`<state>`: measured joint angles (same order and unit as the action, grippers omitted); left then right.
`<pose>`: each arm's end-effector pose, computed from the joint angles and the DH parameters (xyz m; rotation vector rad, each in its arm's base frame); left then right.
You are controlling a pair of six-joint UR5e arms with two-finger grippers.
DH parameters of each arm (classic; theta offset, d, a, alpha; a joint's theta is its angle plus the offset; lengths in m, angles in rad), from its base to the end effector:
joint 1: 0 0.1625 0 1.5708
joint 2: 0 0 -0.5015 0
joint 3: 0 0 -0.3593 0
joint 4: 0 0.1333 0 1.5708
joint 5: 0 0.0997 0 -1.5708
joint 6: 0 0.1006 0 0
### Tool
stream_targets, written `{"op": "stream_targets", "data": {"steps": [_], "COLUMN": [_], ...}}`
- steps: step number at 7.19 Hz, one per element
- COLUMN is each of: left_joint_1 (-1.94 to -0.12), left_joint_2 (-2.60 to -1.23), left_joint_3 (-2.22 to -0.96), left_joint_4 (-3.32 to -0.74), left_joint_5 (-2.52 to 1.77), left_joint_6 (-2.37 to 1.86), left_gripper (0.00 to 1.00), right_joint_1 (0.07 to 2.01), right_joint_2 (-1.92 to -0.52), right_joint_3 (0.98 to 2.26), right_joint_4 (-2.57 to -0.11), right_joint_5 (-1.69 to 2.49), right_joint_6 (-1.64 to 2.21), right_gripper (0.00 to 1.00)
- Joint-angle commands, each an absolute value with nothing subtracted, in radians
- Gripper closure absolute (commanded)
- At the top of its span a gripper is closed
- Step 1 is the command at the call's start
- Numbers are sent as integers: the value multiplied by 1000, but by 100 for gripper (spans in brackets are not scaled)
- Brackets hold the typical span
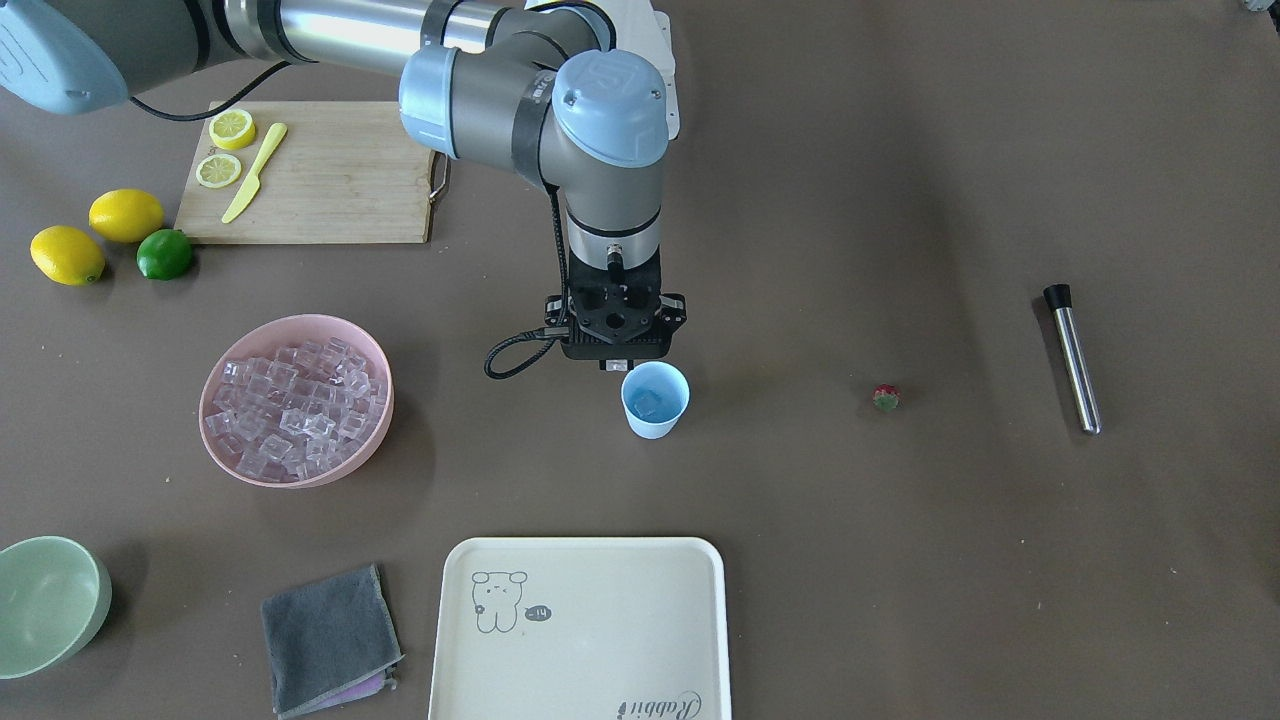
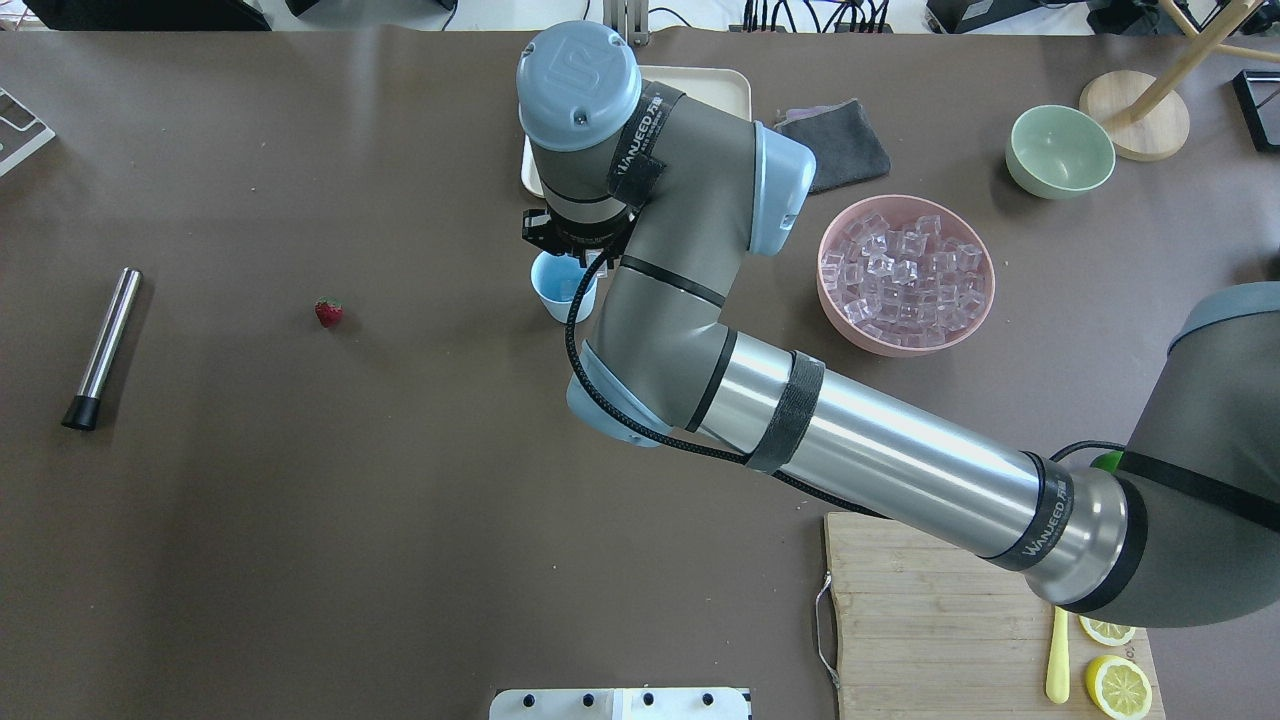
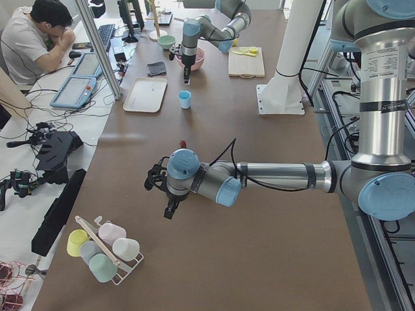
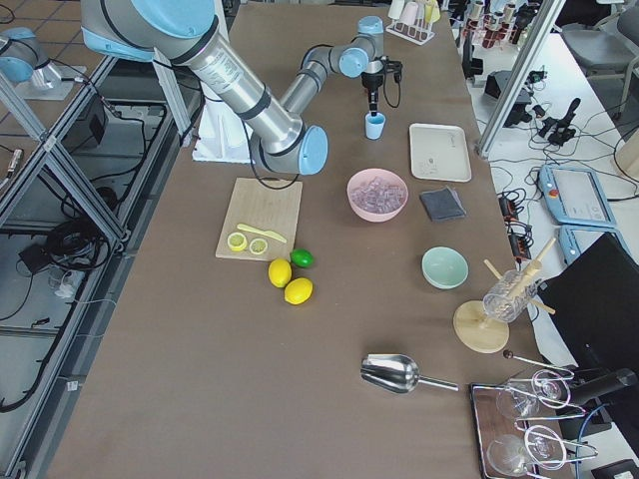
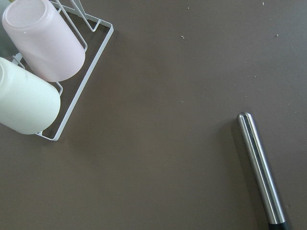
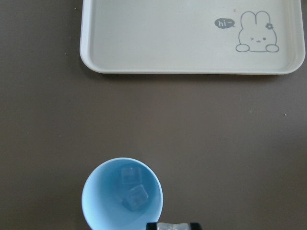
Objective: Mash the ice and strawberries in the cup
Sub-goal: 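Carry the ice cube with the right gripper over the light-blue cup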
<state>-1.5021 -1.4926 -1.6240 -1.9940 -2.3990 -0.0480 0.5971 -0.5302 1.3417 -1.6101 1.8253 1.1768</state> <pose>-0.0290 -0.4413 0.6955 0.3269 0.8377 0.1841 -0.6169 -0.5500 0.1557 0.1525 -0.7905 0.0938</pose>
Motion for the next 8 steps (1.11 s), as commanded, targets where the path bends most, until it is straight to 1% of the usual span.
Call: {"op": "stream_targets", "data": {"steps": [1,3,5,6,7,8], "left_joint_1": [-1493,-1493,-1491,-1491,-1491,-1491], "left_joint_2": [-1490,-1480,-1476,-1476,-1461,-1459], "left_joint_3": [-1623,-1623,-1623,-1623,-1631,-1629], "left_joint_4": [-2003,-2031,-2051,-2051,-2054,-2054], "left_joint_5": [-2399,-2398,-2398,-2398,-2398,-2398], "left_joint_6": [-48,-46,-48,-46,-43,-46], "left_gripper": [2,2,2,2,2,2], "right_joint_1": [581,574,569,565,551,549], "right_joint_2": [-520,-519,-517,-515,-515,-515], "right_joint_3": [1321,1275,1273,1270,1270,1270], "right_joint_4": [-1565,-1496,-1493,-1494,-1494,-1494], "right_joint_5": [1809,1778,1763,1750,1714,1698], "right_joint_6": [1198,1212,1215,1215,1219,1226], "right_gripper": [100,100,100,98,75,67]}}
